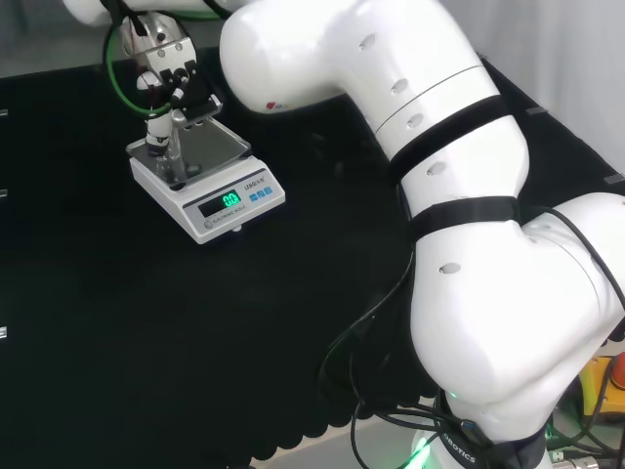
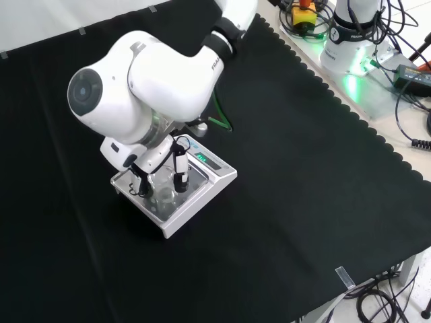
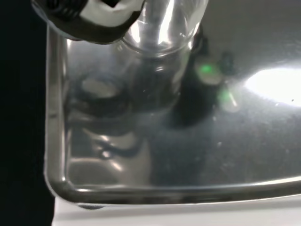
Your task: Put the beaker on the electronic balance.
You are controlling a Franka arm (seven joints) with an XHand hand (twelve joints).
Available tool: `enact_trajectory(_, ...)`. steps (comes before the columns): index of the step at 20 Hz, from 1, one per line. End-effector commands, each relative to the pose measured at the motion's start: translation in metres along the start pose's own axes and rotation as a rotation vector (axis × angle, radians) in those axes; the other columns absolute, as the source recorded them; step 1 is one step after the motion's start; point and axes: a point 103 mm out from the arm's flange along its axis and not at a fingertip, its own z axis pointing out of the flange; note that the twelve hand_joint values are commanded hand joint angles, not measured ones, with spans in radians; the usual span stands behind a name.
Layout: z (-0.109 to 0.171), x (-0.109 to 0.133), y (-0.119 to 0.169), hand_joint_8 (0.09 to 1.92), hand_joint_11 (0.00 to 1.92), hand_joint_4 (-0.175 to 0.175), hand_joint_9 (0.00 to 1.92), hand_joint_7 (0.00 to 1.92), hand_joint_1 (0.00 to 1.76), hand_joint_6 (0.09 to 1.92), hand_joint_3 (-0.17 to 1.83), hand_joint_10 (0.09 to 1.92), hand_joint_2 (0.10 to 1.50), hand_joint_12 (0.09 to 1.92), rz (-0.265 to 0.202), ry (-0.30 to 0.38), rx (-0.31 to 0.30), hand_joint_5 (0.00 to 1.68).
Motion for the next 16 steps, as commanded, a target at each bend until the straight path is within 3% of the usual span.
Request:
enact_trajectory(1, 0.014, 0.015, -0.01, 0.84, 1.23, -0.175, 1.14, 0.89, 1.12, 0.91, -0.03, 0.67, 1.11, 0.93, -0.043, -0.072, 0.093, 0.73)
enact_trajectory(3, 0.012, 0.015, -0.014, 0.81, 1.01, -0.175, 0.94, 0.65, 1.06, 0.66, -0.13, 0.66, 1.09, 1.05, -0.056, -0.098, 0.1, 0.53)
enact_trajectory(6, 0.006, 0.016, -0.023, 0.8, 0.66, -0.167, 0.46, 0.21, 0.95, 0.24, -0.17, 0.79, 1.0, 1.28, -0.058, -0.142, 0.098, 0.28)
enact_trajectory(8, 0.0, 0.014, -0.031, 0.5, 0.41, -0.163, 0.15, 0.05, 0.87, 0.09, -0.17, 0.81, 0.94, 1.4, -0.051, -0.14, 0.079, 0.13)
enact_trajectory(10, -0.009, 0.012, -0.037, 0.17, 0.21, -0.161, 0.03, 0.01, 0.8, 0.09, -0.17, 0.63, 0.89, 1.49, -0.044, -0.139, 0.049, 0.04)
enact_trajectory(11, -0.015, 0.012, -0.039, 0.09, 0.15, -0.161, 0.02, 0.0, 0.77, 0.09, -0.17, 0.53, 0.87, 1.51, -0.041, -0.138, 0.047, 0.02)
enact_trajectory(16, -0.034, 0.005, -0.056, 0.09, 0.04, -0.158, 0.0, 0.0, 0.69, 0.09, -0.16, 0.25, 0.82, 1.56, -0.028, -0.167, 0.064, 0.0)
